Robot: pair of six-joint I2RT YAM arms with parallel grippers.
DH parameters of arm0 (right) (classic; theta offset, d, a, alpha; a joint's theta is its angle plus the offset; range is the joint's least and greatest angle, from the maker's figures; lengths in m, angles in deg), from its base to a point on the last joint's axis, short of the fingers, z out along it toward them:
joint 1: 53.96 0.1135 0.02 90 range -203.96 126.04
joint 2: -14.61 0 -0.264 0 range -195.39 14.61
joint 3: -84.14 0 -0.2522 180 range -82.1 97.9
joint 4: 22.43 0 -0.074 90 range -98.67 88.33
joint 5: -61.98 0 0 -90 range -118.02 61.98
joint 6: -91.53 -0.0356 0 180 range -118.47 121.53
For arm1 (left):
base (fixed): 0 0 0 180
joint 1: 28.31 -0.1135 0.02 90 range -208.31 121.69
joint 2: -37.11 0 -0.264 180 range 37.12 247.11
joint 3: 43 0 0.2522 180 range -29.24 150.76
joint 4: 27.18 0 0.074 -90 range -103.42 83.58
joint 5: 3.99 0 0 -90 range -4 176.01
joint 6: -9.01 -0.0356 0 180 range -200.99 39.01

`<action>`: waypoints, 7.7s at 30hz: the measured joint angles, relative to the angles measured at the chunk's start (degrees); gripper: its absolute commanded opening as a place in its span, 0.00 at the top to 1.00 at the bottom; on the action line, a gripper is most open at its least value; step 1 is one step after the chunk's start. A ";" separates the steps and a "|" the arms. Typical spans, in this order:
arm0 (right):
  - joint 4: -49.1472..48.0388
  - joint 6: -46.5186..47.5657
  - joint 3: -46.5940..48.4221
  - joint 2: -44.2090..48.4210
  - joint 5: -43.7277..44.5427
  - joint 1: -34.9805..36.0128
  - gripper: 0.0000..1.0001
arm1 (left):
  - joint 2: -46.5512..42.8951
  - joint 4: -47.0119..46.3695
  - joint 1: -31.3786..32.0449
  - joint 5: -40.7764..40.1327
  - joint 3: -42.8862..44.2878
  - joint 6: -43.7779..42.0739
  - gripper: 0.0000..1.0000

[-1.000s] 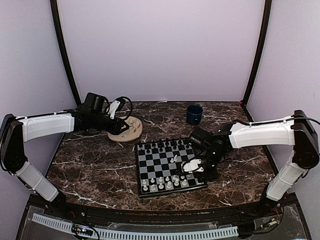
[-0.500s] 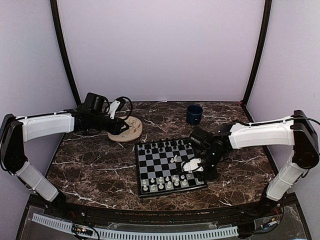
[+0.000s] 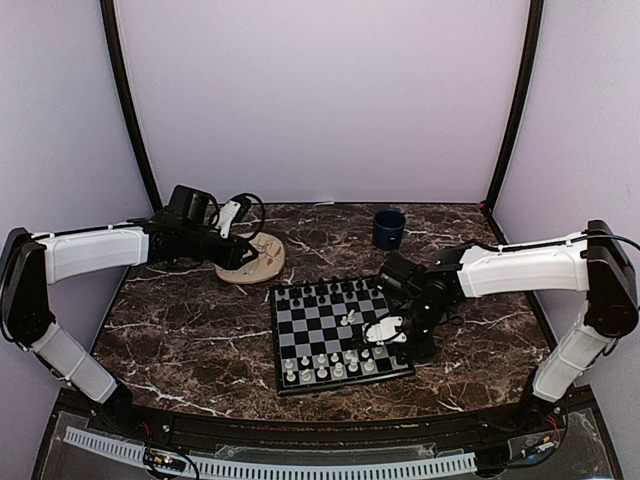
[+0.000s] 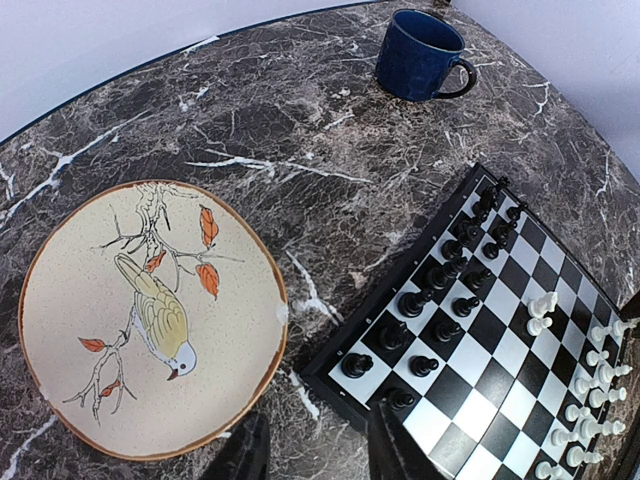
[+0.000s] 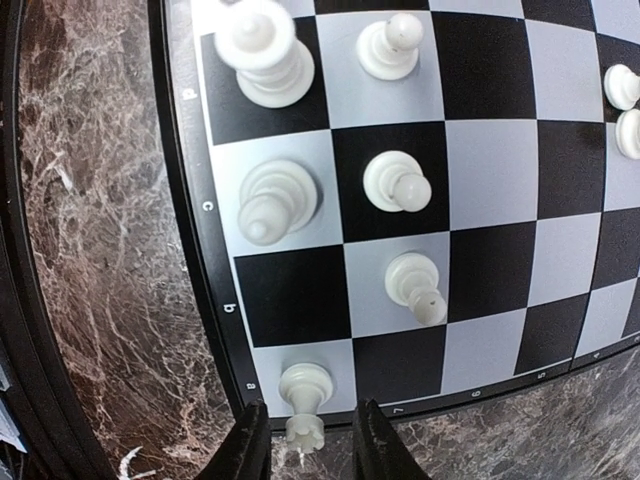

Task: Set up the chess pieces on the board
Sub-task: Place the rook at h1, then pick up the knight from the chessboard, then place the knight at g2, then pick up the pawn from the chessboard.

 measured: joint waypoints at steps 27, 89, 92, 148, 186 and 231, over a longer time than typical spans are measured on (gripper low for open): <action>-0.02 -5.11 17.35 -9.57 -5.29 -11.02 0.68 | 0.11 0.00 0.00 0.31 0.00 0.00 0.64; -0.61 -9.79 32.20 -26.25 -13.05 -11.02 0.65 | 0.11 0.02 0.00 0.87 0.02 0.02 0.64; -0.63 -9.79 32.20 -26.62 -12.98 -10.99 0.65 | 0.11 0.02 0.00 0.90 0.02 0.02 0.64; 3.13 -3.89 8.61 2.05 -11.21 -3.26 0.85 | 2.45 0.28 0.00 -0.85 0.72 -1.49 0.65; -2.58 -3.72 2.93 -4.57 -6.78 1.36 0.76 | 2.64 0.48 0.00 -0.61 0.87 -1.70 0.65; -2.73 -8.26 26.08 -21.38 -7.21 -6.95 0.62 | 2.58 0.46 0.00 1.77 0.90 -1.42 0.65</action>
